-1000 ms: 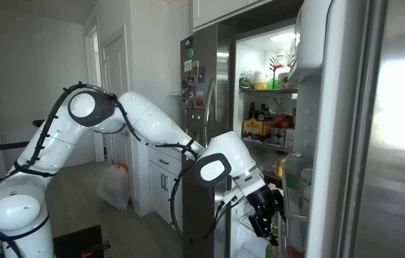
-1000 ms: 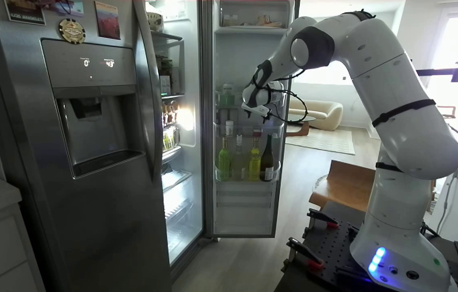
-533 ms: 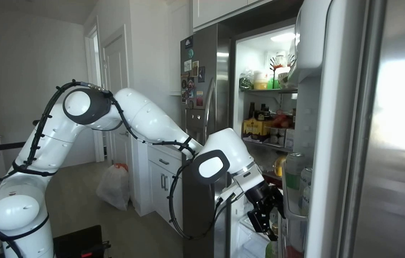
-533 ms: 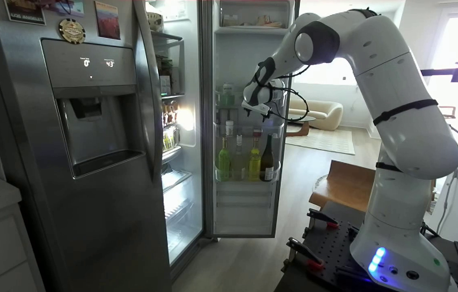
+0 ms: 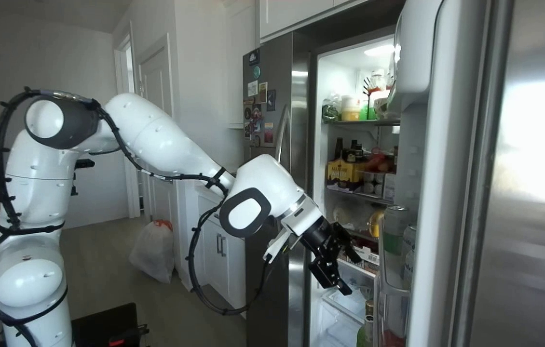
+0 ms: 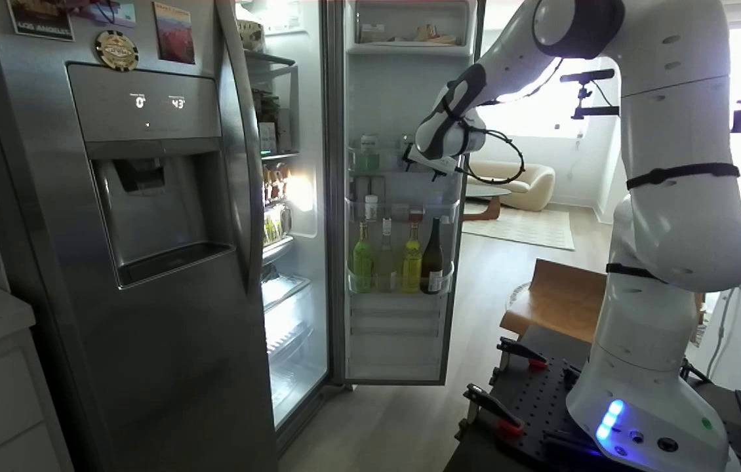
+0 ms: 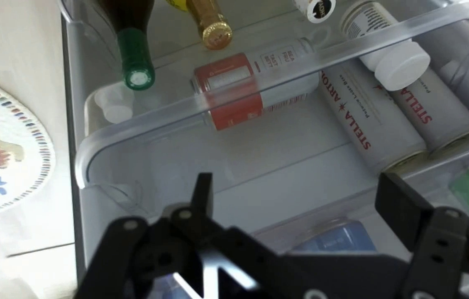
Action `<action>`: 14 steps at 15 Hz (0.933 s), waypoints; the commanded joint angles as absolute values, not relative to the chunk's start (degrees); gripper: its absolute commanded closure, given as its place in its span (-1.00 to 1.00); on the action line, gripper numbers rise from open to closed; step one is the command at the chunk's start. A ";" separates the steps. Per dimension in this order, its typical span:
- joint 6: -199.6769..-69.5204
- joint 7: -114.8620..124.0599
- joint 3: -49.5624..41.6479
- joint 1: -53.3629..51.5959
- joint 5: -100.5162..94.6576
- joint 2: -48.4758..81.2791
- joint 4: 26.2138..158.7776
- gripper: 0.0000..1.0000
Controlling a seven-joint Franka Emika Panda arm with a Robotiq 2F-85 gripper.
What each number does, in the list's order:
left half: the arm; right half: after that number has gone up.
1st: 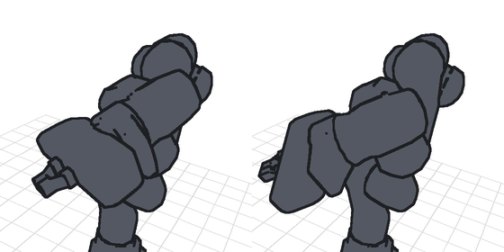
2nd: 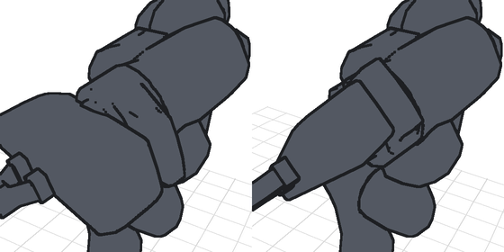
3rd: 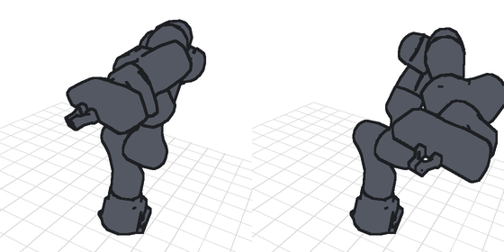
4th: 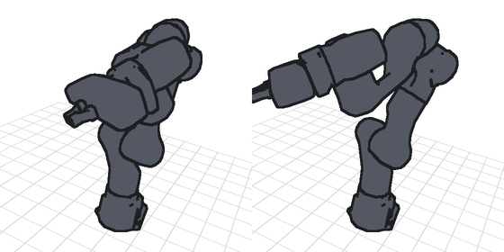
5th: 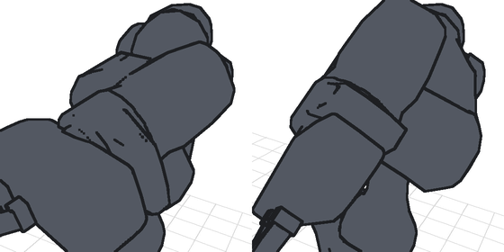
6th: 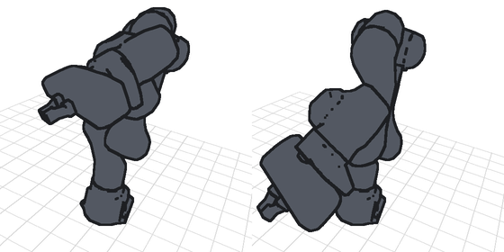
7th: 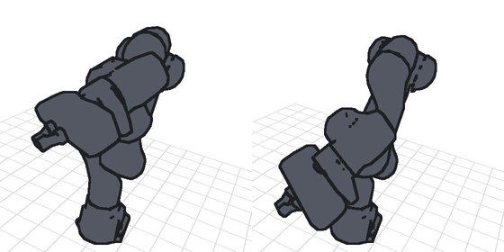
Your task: Put the soda can in the compartment on the fridge door
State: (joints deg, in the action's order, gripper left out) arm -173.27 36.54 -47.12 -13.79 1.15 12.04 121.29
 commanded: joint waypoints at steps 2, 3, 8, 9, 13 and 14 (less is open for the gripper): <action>-173.99 33.02 -52.09 -19.16 -10.91 -5.26 133.60 -1.00; -173.26 33.30 -52.06 -18.82 -15.27 -8.24 135.11 -1.00; -163.81 34.93 -44.28 -11.11 -35.47 -20.89 140.57 -1.00; -160.66 35.09 -42.33 -9.74 -38.18 -23.13 141.33 -1.00; -161.13 28.99 -33.60 -0.99 -29.96 -20.30 141.72 -1.00; -160.90 28.92 -33.49 -0.94 -30.22 -21.11 142.15 -1.00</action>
